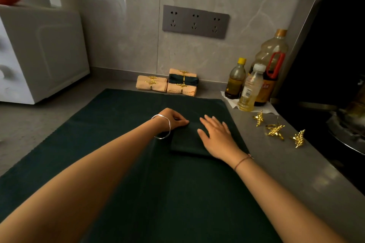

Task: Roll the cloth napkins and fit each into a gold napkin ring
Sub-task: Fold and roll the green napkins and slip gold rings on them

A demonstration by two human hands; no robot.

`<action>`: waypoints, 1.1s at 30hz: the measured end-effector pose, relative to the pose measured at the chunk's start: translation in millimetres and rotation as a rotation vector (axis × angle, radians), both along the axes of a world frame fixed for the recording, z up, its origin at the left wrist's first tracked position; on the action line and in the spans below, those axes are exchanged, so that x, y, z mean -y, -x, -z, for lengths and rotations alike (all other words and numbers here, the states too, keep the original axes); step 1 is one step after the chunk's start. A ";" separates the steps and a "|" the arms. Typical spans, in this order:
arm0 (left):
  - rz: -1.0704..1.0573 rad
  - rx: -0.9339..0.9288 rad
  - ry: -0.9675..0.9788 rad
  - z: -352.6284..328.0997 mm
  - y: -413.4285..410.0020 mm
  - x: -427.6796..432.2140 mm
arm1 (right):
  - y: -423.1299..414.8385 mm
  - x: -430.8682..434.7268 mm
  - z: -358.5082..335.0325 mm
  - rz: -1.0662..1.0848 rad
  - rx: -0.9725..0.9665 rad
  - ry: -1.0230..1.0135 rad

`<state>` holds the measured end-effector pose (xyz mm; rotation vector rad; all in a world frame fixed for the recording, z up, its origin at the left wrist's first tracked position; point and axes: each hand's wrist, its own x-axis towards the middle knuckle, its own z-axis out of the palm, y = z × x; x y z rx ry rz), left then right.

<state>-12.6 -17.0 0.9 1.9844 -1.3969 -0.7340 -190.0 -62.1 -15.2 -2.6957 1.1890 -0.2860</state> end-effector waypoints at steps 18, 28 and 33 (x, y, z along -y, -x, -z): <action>0.248 0.631 -0.109 24.5 41.1 -38.8 | -2.8 5.3 14.2 -0.012 -0.111 -0.091; 0.275 0.655 -0.108 24.5 40.2 -39.0 | 54.1 -17.5 0.2 -0.326 -0.128 -0.011; 0.384 0.681 -0.103 18.9 37.4 -55.5 | 71.5 -20.4 -4.9 -0.357 -0.216 -0.070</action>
